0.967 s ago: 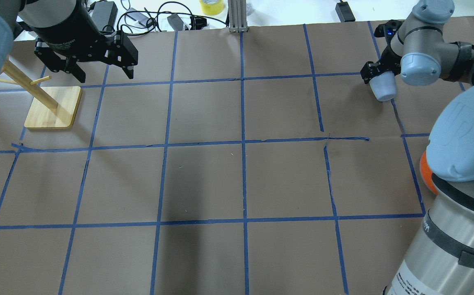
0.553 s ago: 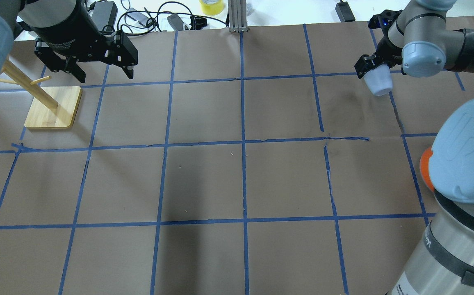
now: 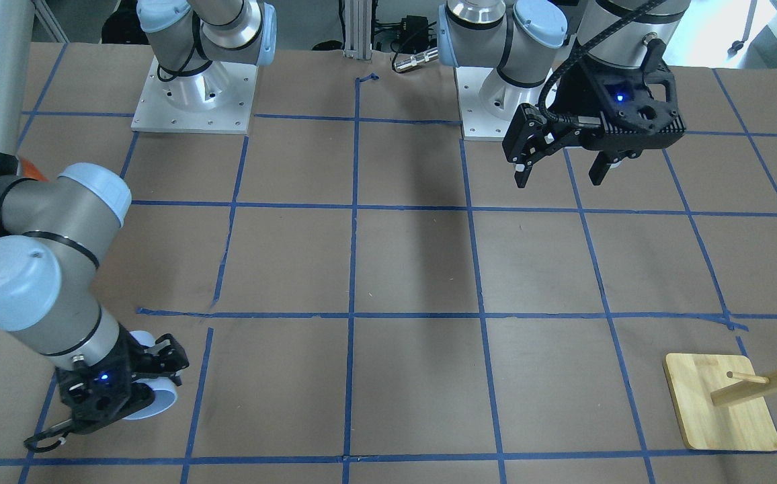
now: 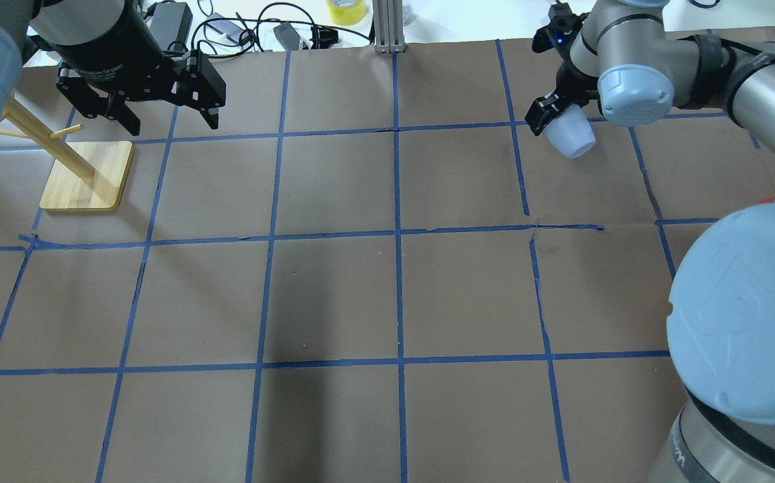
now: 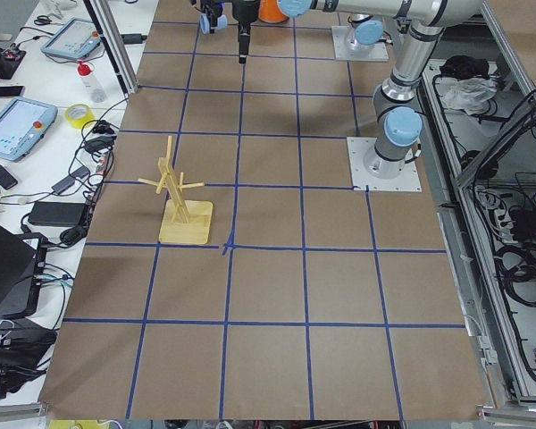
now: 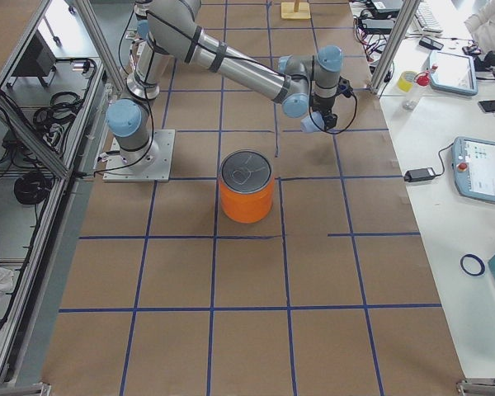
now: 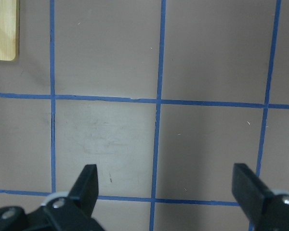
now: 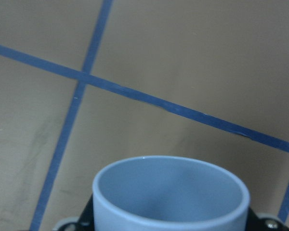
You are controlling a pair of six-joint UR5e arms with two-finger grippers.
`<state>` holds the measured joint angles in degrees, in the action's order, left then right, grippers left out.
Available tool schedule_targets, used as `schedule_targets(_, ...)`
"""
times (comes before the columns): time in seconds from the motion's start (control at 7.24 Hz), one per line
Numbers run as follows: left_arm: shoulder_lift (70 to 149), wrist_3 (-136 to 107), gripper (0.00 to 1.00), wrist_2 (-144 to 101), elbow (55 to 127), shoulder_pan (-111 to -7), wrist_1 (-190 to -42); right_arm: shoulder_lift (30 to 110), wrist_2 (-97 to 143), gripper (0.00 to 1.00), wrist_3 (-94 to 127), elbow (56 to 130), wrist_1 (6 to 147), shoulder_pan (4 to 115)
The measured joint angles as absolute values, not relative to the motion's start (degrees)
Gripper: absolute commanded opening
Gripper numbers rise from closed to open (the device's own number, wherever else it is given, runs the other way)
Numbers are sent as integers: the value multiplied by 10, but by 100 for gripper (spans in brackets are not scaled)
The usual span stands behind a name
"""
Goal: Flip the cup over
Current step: 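Carry the cup with the right gripper toward the table centre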
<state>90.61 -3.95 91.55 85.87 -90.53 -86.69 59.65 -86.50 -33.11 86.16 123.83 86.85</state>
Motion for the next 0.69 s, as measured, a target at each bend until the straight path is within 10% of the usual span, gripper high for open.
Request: schedule_targets(0.69,907,-40,100,915,858,-904,-867,621,-882,12,-448,896,1252,1047)
